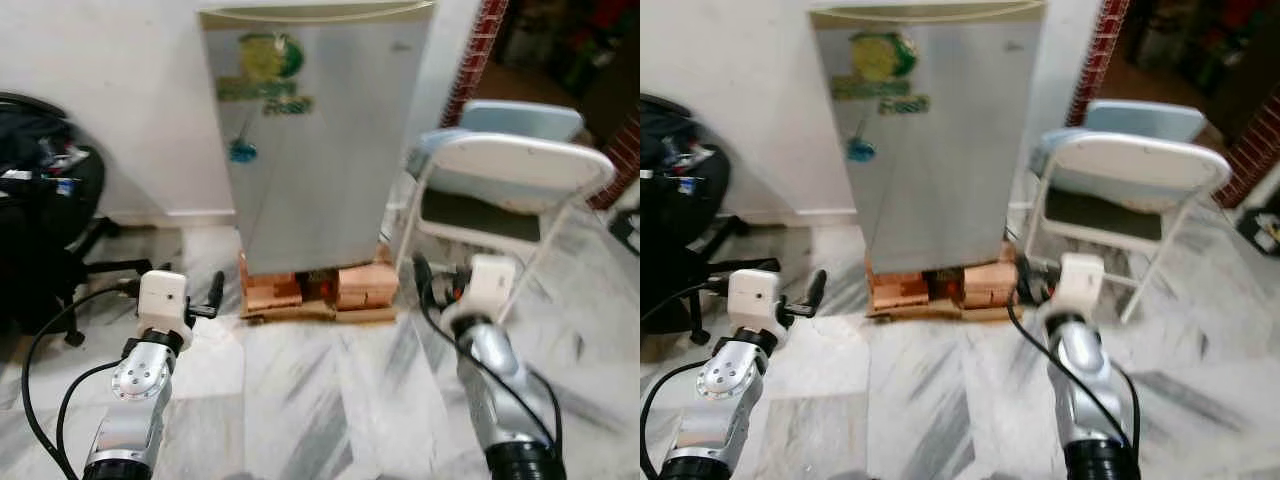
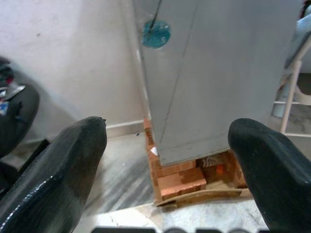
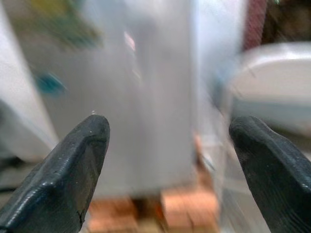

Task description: Restocking fridge

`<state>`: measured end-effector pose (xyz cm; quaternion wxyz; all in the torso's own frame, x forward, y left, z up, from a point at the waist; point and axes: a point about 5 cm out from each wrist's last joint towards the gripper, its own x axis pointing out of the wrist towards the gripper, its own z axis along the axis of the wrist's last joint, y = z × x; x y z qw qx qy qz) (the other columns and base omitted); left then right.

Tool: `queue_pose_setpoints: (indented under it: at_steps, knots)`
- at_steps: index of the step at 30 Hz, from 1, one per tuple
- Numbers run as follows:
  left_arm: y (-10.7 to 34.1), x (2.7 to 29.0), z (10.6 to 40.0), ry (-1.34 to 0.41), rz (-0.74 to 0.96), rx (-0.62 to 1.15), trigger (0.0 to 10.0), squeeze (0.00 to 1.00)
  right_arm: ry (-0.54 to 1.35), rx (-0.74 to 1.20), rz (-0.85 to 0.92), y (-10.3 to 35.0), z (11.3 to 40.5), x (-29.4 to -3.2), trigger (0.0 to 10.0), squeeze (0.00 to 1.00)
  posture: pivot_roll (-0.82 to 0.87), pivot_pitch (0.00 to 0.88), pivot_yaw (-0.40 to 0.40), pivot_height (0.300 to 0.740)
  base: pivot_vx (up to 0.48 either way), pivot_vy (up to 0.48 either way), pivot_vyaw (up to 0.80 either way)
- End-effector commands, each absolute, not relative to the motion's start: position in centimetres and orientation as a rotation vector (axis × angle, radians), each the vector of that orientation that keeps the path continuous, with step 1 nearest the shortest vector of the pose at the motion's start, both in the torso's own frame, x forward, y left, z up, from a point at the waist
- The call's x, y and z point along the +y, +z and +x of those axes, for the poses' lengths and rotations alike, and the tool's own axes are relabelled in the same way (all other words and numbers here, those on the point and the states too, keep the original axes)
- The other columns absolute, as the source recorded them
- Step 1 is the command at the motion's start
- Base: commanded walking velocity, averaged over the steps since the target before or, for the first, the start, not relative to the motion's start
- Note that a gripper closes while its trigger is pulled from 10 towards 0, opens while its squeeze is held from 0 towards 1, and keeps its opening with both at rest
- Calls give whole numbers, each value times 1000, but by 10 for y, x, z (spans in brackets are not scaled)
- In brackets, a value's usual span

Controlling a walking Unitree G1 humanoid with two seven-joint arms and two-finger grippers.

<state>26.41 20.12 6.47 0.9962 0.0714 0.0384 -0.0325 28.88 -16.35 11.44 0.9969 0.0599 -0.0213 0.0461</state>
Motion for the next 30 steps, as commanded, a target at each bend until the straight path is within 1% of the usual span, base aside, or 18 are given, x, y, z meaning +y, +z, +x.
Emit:
queue_pose_setpoints:
  at_steps: [1,3,8,11,15,16,18,19,21,23,27,29,30]
  knots:
    - [67,203,266,-60,156,73,10000,0,93,-36,107,114,288,-167,10000,0,-25,0,4,740,0,0,0]
    - [69,204,270,-48,155,68,10000,0,71,-35,116,114,290,-171,10000,0,-31,0,9,740,0,0,0]
    - [71,206,272,-33,149,59,10000,0,91,-14,106,116,289,-168,10000,0,-26,0,-2,740,0,0,0]
    - [70,207,269,-28,148,66,10000,0,106,30,98,109,285,-166,10000,0,-13,0,-11,740,0,0,0]
    - [66,214,264,-18,159,93,10000,0,47,84,35,94,278,-168,10000,0,-6,0,-10,740,0,0,0]
    - [63,216,264,-18,157,116,10000,0,55,122,107,86,275,-165,10000,0,-6,0,-8,740,0,0,0]
    - [61,219,264,-21,166,132,10000,0,30,133,108,81,274,-166,10000,0,4,0,-7,740,0,0,0]
    - [61,222,266,-19,166,137,10000,0,11,158,94,77,275,-166,10000,0,13,0,-10,740,0,251,0]
    - [61,224,267,-20,169,139,10000,0,31,161,110,78,277,-164,10000,0,20,0,-15,740,0,373,0]
    - [63,226,268,-19,171,137,10000,0,35,125,60,82,282,-161,10000,0,32,0,-19,740,0,480,0]
    - [65,226,268,-47,197,124,10000,0,53,103,76,85,290,-160,10000,0,49,0,-22,740,0,480,0]
    - [64,227,267,-43,183,137,10000,0,39,101,91,85,292,-161,10000,0,50,0,-20,740,0,480,0]
    - [62,229,264,-27,145,156,10000,0,27,111,108,83,292,-163,10000,0,47,0,-15,740,0,480,0]
